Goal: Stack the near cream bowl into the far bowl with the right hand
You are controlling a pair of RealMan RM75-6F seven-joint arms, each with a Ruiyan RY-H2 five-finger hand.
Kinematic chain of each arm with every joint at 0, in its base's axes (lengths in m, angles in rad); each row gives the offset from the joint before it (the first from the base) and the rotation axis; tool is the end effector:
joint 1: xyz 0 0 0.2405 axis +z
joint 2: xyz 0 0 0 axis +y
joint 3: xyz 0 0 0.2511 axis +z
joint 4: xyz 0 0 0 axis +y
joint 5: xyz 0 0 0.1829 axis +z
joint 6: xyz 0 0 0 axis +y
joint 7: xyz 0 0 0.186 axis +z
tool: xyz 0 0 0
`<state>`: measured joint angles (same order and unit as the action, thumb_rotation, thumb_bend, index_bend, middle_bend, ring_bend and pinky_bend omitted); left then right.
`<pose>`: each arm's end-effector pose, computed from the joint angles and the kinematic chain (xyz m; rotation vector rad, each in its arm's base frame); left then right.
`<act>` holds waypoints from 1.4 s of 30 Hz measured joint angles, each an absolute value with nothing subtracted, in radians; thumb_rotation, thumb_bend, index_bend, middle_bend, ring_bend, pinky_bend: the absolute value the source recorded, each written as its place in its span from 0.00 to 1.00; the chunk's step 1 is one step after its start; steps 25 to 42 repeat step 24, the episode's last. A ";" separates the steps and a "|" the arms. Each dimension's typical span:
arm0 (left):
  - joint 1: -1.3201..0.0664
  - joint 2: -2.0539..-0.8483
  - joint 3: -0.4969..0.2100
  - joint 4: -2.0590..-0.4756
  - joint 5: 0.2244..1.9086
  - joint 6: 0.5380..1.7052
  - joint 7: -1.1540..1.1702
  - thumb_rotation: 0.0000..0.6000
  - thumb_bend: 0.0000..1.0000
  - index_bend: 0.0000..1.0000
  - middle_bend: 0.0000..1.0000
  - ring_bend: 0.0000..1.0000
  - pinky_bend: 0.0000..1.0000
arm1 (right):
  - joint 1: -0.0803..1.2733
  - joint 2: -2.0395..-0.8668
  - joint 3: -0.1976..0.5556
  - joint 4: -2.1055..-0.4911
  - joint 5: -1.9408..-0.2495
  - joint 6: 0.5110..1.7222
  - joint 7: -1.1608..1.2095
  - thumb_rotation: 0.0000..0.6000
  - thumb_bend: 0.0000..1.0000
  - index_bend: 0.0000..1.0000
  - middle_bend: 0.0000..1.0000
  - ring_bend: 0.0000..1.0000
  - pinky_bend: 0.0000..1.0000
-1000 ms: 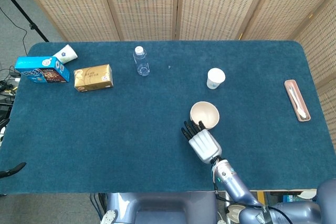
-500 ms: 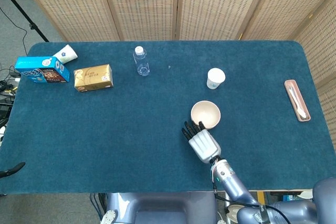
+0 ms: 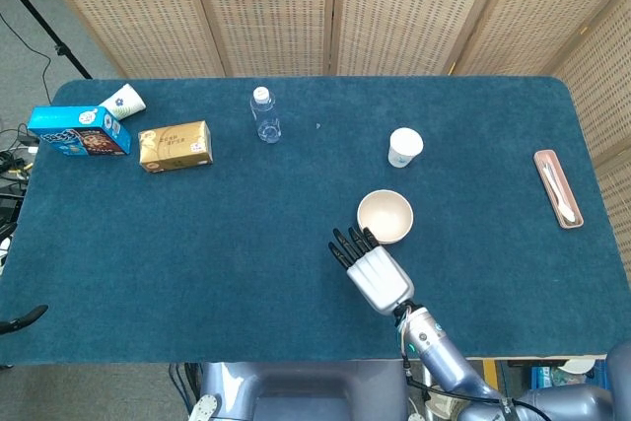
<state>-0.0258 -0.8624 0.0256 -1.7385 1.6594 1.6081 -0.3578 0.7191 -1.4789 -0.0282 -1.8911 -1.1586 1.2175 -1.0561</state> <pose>-0.2655 0.1876 0.2410 -1.3843 -1.0388 -1.1392 -0.0970 -0.2878 0.0025 2.0755 -0.3632 0.6953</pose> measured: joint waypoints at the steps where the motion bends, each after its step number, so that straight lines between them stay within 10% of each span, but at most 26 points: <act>1: -0.026 -0.863 0.026 -1.739 1.660 1.608 -0.355 1.00 0.00 0.00 0.00 0.00 0.00 | 0.713 -1.465 -0.029 -1.900 -1.187 1.230 -1.037 1.00 0.35 0.00 0.00 0.07 0.12; 6: -0.026 -0.868 0.027 -1.744 1.661 1.604 -0.338 1.00 0.00 0.00 0.00 0.00 0.00 | 0.669 -1.400 -0.038 -1.914 -1.327 1.310 -0.932 1.00 0.19 0.00 0.00 0.00 0.06; 22: -0.033 -0.943 0.022 -1.744 1.642 1.571 -0.192 1.00 0.00 0.00 0.00 0.00 0.00 | 0.301 -1.258 -0.097 -1.618 -1.530 1.766 -0.298 1.00 0.11 0.00 0.00 0.00 0.00; 42: -0.034 -0.950 0.018 -1.742 1.635 1.571 -0.186 1.00 0.00 0.00 0.00 0.00 0.00 | 0.265 -1.249 -0.105 -1.590 -1.527 1.782 -0.231 1.00 0.11 0.00 0.00 0.00 0.00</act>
